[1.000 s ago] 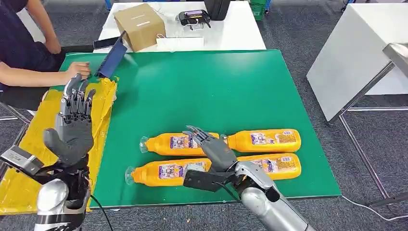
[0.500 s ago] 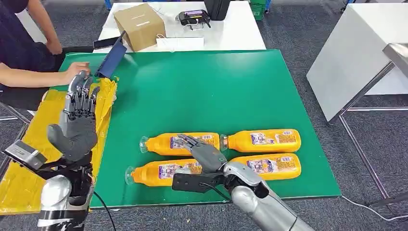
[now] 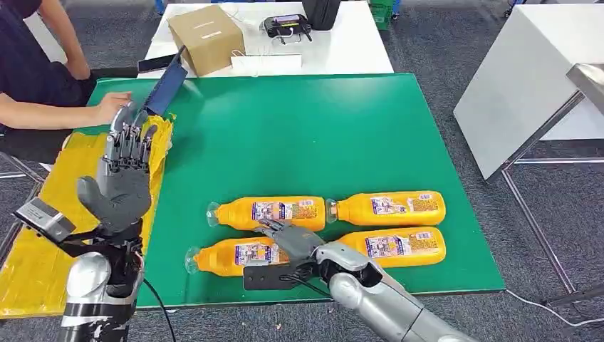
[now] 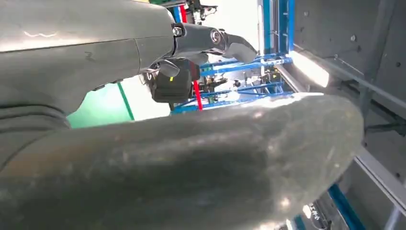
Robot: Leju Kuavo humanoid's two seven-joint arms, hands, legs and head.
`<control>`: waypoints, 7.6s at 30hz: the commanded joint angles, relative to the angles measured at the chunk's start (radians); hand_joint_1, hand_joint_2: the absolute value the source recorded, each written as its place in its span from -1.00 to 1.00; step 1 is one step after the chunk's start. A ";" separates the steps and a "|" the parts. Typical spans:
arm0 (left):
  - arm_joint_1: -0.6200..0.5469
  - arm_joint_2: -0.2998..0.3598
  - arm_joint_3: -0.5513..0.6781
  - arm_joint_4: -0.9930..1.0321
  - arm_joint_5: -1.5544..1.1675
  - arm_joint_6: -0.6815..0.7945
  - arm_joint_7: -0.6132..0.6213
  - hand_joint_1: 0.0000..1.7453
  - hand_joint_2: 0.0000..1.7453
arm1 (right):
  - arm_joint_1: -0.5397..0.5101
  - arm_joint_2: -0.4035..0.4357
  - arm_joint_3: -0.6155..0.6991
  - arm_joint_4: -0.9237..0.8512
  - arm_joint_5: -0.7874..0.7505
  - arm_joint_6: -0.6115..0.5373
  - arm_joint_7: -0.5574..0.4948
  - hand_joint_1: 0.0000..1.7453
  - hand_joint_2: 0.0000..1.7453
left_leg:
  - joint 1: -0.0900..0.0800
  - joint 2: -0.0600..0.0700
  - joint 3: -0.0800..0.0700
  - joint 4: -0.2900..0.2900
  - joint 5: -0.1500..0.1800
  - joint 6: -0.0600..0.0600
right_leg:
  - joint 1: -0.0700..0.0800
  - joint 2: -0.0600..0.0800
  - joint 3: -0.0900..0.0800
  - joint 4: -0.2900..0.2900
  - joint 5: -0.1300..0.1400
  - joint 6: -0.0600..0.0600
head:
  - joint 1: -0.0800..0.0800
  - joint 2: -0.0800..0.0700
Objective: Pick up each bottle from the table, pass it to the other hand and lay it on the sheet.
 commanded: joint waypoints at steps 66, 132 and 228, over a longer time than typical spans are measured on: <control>0.099 0.041 -0.096 0.000 0.342 -0.116 0.158 -1.00 1.00 | 0.323 0.060 -0.443 -0.506 -0.375 -0.309 -0.351 1.00 1.00 | 0.001 0.000 0.007 -0.001 -0.004 -0.002 | 0.000 0.006 0.006 -0.001 -0.003 -0.002 | 0.000 0.000; 0.093 0.082 -0.176 0.038 0.095 -0.172 0.139 1.00 1.00 | -0.039 0.047 0.039 -0.218 -0.224 -0.024 -0.097 1.00 1.00 | 0.001 0.000 0.008 -0.001 -0.004 -0.002 | 0.000 0.007 0.007 -0.001 -0.003 -0.003 | 0.000 0.000; -0.324 0.423 -0.324 0.866 -1.096 0.211 0.065 0.90 -1.00 | -0.259 0.046 -0.225 0.264 -0.039 -0.034 0.061 -1.00 1.00 | 0.002 0.004 0.009 0.000 -0.003 -0.002 | 0.000 0.010 0.008 0.000 -0.003 -0.003 | 0.000 0.000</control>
